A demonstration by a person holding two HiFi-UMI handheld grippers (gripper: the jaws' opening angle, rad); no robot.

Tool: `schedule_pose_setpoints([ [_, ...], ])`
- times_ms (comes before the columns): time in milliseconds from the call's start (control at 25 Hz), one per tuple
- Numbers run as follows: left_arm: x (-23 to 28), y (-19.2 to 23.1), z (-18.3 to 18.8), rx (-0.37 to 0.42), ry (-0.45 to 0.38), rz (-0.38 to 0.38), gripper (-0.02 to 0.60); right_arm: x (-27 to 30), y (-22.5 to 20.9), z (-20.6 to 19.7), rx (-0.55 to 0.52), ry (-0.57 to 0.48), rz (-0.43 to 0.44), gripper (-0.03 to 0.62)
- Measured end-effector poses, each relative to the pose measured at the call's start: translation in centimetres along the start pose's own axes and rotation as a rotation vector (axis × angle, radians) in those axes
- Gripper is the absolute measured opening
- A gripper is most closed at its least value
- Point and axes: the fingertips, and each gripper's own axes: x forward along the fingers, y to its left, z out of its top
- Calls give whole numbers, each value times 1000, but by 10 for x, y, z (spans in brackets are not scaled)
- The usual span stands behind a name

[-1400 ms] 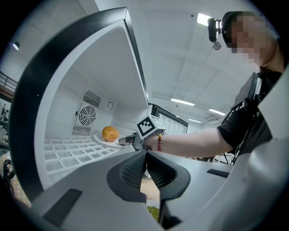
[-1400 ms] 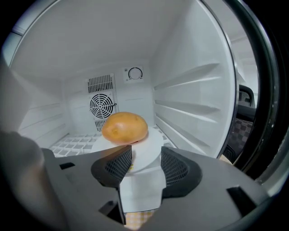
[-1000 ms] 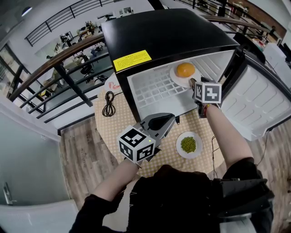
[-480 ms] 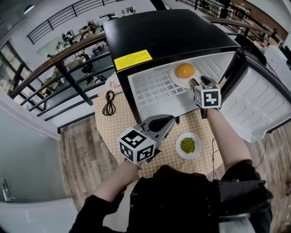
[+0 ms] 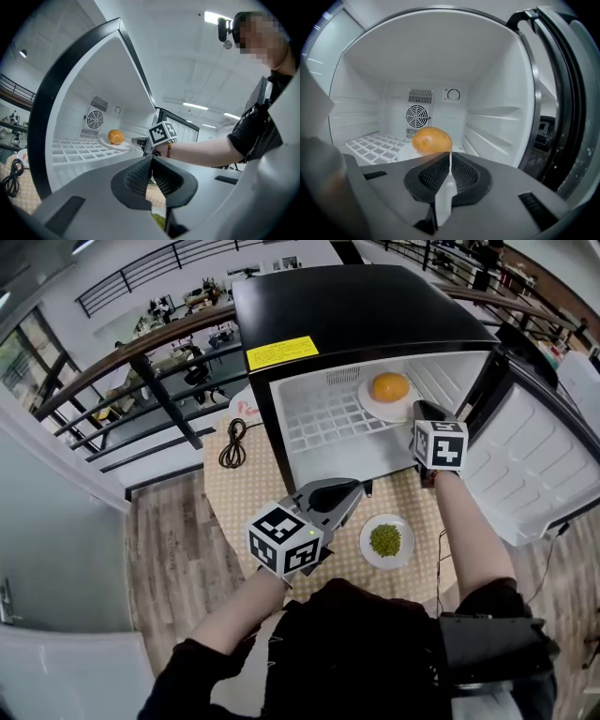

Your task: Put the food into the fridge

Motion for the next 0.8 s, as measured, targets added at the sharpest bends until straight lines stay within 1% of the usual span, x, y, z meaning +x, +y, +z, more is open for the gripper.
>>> schedule_pose_setpoints([
  [80, -2, -7, -2, 3, 4, 14, 13, -7, -2, -1, 42, -17, 15, 18],
  [240, -9, -21, -8, -2, 8, 48, 14, -32, -3, 1, 190, -80, 89, 15],
  [360, -13, -33, -6, -1, -29, 75, 13, -59, -2, 1, 284, -125, 150, 15],
  [480, -12, -40, 1, 4, -77, 86, 12, -91, 0, 0, 353, -164, 182, 15],
  [520, -11, -43, 4, 4, -88, 73, 14, -104, 1, -2, 376, -174, 186, 15],
  [640, -8, -59, 6, -2, -96, -1, 12, -145, 7, -15, 428, -184, 182, 15],
  [720, -12, -70, 5, -2, -99, -46, 12, -170, 16, -26, 459, -186, 168, 15],
  [800, -21, -80, 2, 8, -93, -107, 13, -193, 29, -34, 486, -193, 143, 15],
])
